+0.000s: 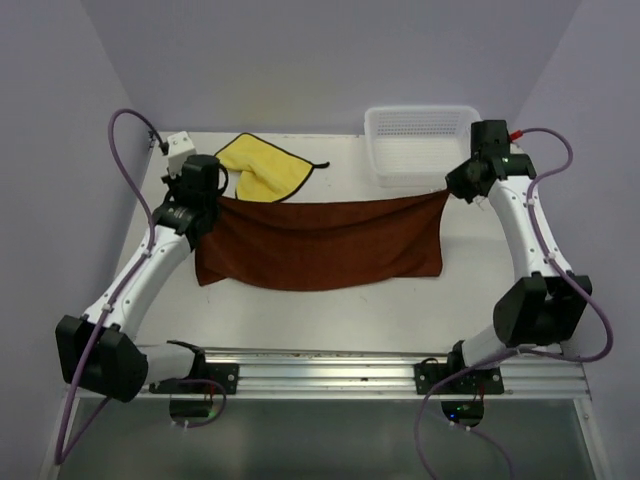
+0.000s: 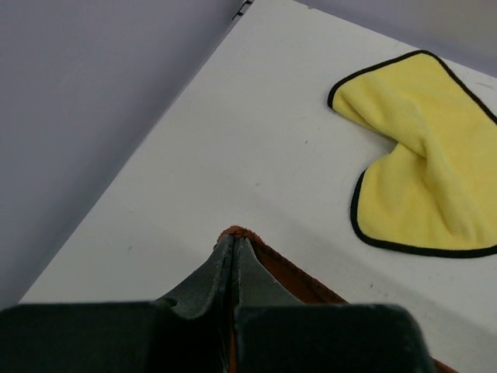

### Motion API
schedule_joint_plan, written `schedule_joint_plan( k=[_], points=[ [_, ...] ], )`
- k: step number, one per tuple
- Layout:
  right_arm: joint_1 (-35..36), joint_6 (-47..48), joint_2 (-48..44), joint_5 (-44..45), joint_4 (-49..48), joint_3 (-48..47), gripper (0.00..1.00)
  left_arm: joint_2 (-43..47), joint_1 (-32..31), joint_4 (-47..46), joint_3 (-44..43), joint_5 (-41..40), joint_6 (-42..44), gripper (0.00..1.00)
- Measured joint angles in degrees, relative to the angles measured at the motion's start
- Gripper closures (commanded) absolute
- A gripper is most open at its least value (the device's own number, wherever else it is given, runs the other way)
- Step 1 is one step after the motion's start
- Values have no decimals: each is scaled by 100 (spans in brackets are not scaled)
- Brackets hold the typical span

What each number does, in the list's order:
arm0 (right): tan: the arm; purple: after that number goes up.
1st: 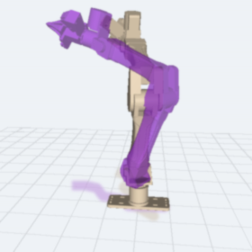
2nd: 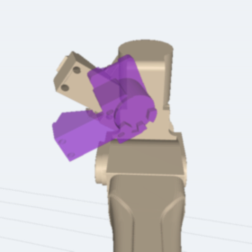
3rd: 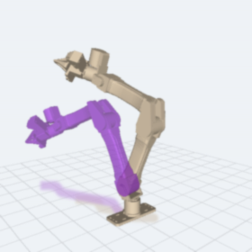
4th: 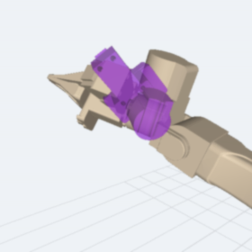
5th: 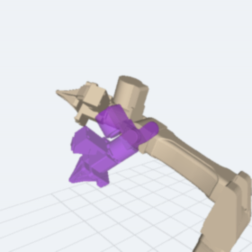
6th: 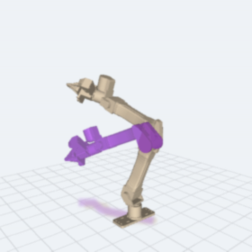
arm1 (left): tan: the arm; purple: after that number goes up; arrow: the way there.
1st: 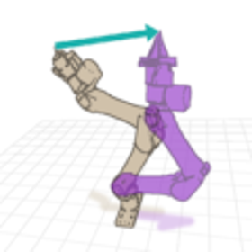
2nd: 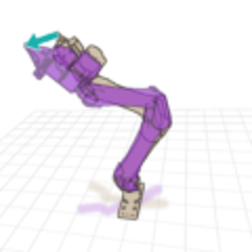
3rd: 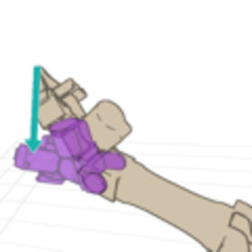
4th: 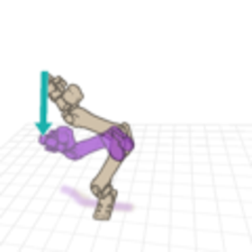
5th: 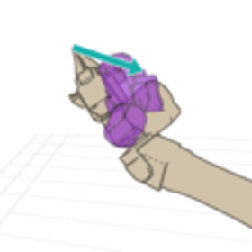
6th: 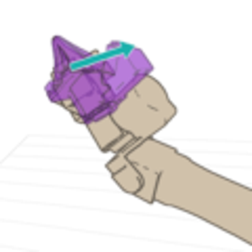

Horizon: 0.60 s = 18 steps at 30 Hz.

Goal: Roll the towels
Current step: Flatten the towel

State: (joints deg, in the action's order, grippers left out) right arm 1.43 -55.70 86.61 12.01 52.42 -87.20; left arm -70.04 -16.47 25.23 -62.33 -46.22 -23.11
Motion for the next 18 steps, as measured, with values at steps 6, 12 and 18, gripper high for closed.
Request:
schedule_joint_plan(
  k=[6,12,18],
  points=[
    [-111,42,1174,-570,-555,-772,100,-1108,264,-518,-721,608,184,100],
    [-107,162,1587,-964,-841,-1281,100,-1397,391,-629,-955,927,269,100],
    [-164,269,1049,-1071,-938,-1231,100,-901,452,-627,-997,1054,280,100]
  ],
)
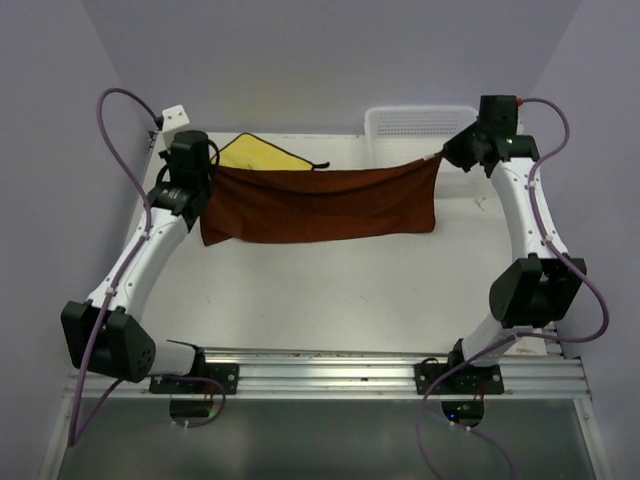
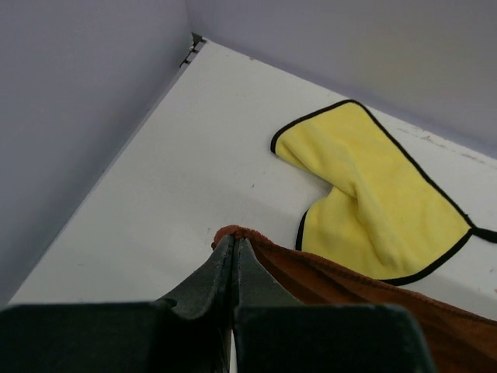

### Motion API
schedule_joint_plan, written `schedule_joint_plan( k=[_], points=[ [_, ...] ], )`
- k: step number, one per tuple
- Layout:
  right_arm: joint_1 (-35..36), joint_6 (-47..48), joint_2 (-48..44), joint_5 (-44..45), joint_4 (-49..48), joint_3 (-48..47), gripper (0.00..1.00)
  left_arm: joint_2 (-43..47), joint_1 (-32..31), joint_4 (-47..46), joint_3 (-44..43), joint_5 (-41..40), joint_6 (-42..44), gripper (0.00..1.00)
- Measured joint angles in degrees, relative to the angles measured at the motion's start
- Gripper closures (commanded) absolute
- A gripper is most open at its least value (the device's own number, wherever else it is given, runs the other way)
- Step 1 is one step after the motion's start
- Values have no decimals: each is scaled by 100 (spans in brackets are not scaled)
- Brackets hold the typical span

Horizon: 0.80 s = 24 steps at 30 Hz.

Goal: Roll the towels
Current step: Flatten the towel

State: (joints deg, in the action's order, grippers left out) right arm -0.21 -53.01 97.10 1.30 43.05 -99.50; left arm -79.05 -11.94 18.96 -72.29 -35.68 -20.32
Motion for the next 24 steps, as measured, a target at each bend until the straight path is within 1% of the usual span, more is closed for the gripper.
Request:
schedule_joint_plan(
  k=[2,5,9,12,16,18,20,22,24],
  points=[
    [-107,46,-472,-76,-79,223,100,372,17,-22,42,35,-4,100],
    [-306,111,-1392,-149,-116,710,100,1080,31,-35,343,103,-48,100],
    [-463,240,-2697,-234,-63,1495,100,2151,31,11,1078,354,-186,100],
    [-468,323,-3571,-240,225,1993,100,3016,33,245,1692,634,-417,100],
    [-470,358,-4481,-197,984,2081,100,4170,31,649,2004,990,-638,100],
    [-470,356,-4706,-107,1353,1917,100,4590,31,680,1982,1062,-721,100],
    [-470,343,-4776,-13,1690,1582,100,4837,31,817,1781,1067,-800,100],
    [-470,308,-4708,70,1746,1355,100,4809,31,859,1537,1025,-855,100],
    [-470,247,-4527,72,1738,1281,100,4597,31,863,1390,927,-879,100]
  ],
)
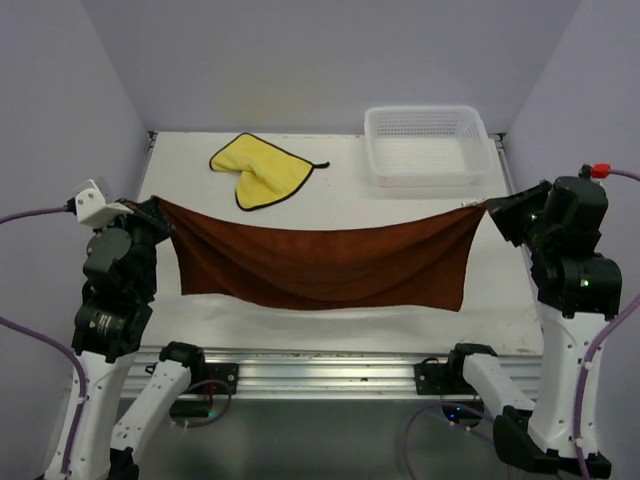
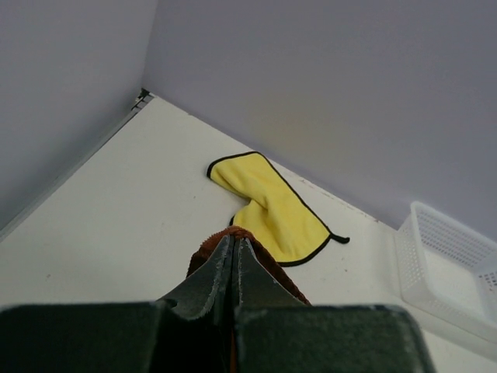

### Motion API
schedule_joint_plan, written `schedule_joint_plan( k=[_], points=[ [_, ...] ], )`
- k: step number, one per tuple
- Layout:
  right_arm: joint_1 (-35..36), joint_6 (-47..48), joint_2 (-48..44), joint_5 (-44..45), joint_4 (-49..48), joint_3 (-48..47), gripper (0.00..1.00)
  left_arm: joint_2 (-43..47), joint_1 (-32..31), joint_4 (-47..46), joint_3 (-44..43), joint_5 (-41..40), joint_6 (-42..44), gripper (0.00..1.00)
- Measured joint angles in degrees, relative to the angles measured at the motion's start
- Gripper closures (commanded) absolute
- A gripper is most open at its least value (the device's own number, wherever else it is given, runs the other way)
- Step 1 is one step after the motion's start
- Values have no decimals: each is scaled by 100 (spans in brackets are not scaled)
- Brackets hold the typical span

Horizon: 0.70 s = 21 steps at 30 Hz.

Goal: Roll the towels
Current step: Flatten the towel

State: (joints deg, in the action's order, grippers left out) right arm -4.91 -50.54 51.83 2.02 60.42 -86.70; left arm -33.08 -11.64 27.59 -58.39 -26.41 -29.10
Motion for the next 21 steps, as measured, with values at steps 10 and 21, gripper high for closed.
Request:
schedule_joint_plan(
  k=[10,21],
  points=[
    [0,-267,3040,-52,-940,446,100,-3827,4,-435,4,-234,0,100],
    [0,-278,5064,-155,-1749,120,100,-5906,66,-1102,-839,-173,271,100]
  ],
)
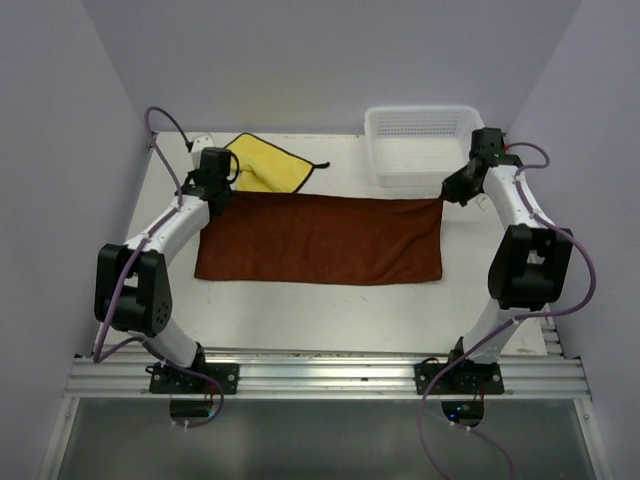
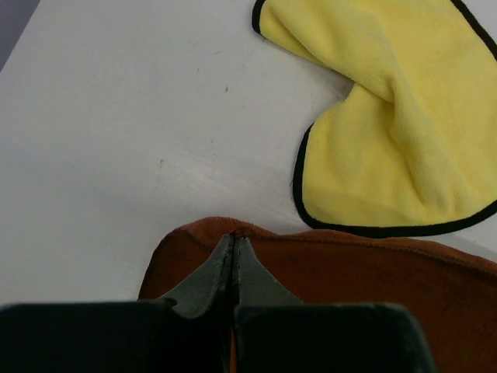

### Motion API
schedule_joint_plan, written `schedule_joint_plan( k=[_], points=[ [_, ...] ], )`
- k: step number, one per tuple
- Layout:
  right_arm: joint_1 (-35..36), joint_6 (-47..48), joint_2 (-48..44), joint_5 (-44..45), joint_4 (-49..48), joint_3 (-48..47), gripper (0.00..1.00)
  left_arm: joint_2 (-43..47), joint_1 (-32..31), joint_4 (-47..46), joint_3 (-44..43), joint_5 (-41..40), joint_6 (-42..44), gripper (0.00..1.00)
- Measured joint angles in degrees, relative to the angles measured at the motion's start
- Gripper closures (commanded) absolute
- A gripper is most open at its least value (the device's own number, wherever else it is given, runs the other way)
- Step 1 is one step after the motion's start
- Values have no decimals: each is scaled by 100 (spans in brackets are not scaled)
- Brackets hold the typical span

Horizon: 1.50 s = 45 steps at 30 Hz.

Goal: Roll the towels
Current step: Flatten the towel, then fold the towel

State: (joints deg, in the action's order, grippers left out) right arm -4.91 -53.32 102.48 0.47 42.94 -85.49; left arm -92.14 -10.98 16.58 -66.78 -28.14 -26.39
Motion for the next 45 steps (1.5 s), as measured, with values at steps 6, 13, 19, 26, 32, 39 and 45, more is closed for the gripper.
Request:
schedule_joint_plan(
  k=[6,13,19,26,32,39,45],
  points=[
    [0,39,262,0,-197,-411,100,-280,101,-278,-125,70,50,100],
    [0,85,339,0,-216,-341,100,-286,315,-367,15,79,50,100],
    [-50,168,267,0,-221,109,100,-240,625,-372,258,116,50,100],
    [-179,306,-116,-4,-101,612,100,-136,758,-372,295,197,50,100],
    [-186,505,-616,-4,-17,831,100,2,758,-363,446,221,50,100],
    [-188,656,-1036,-7,17,1303,100,249,758,-212,721,105,44,100],
    [-188,741,-1272,-9,26,1790,100,520,758,-87,981,-24,-7,100]
  ],
)
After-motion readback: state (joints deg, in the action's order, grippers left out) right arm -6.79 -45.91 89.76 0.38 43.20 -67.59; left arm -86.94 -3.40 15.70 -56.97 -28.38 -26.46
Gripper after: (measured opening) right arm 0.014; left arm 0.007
